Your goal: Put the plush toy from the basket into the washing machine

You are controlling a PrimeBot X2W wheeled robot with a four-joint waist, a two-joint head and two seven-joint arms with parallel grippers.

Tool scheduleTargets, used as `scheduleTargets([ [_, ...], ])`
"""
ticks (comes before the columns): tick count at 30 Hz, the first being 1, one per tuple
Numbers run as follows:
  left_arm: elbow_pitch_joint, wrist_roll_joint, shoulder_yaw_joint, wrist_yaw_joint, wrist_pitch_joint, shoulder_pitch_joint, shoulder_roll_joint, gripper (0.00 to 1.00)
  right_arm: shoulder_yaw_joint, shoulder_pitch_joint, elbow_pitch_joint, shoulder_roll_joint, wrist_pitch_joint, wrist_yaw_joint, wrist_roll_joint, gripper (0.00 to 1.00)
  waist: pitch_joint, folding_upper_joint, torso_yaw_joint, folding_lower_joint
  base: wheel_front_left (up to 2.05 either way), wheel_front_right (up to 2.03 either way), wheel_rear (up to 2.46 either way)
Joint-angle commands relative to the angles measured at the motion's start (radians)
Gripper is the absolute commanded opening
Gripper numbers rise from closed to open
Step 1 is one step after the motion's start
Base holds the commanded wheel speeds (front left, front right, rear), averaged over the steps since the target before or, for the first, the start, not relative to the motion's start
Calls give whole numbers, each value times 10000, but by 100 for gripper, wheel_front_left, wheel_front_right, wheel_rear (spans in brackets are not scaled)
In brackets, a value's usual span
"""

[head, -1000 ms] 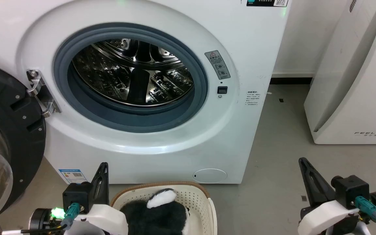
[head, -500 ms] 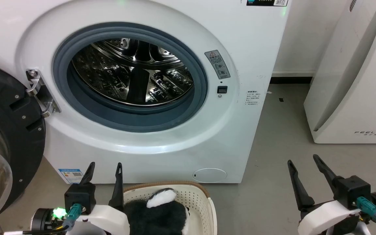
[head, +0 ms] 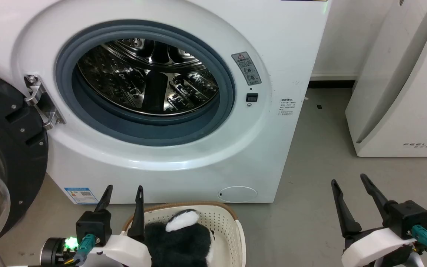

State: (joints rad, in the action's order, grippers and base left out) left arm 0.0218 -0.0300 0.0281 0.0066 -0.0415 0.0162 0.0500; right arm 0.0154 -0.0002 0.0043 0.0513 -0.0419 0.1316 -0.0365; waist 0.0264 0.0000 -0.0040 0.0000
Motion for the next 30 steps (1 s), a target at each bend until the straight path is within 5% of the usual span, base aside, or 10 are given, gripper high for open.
scheduleTargets([
  [1, 54, -59, 66, 41, -107, -42, 1, 100, 29, -87, -30, -2, -114, -2, -93, 100, 53, 0, -7, 0, 0, 0, 0],
  [30, 1402, -374, 324, -74, -713, -1318, 1, 100, 292, -732, -730, -5, -717, -4, -557, 100, 2165, 0, -213, 0, 0, 0, 0],
])
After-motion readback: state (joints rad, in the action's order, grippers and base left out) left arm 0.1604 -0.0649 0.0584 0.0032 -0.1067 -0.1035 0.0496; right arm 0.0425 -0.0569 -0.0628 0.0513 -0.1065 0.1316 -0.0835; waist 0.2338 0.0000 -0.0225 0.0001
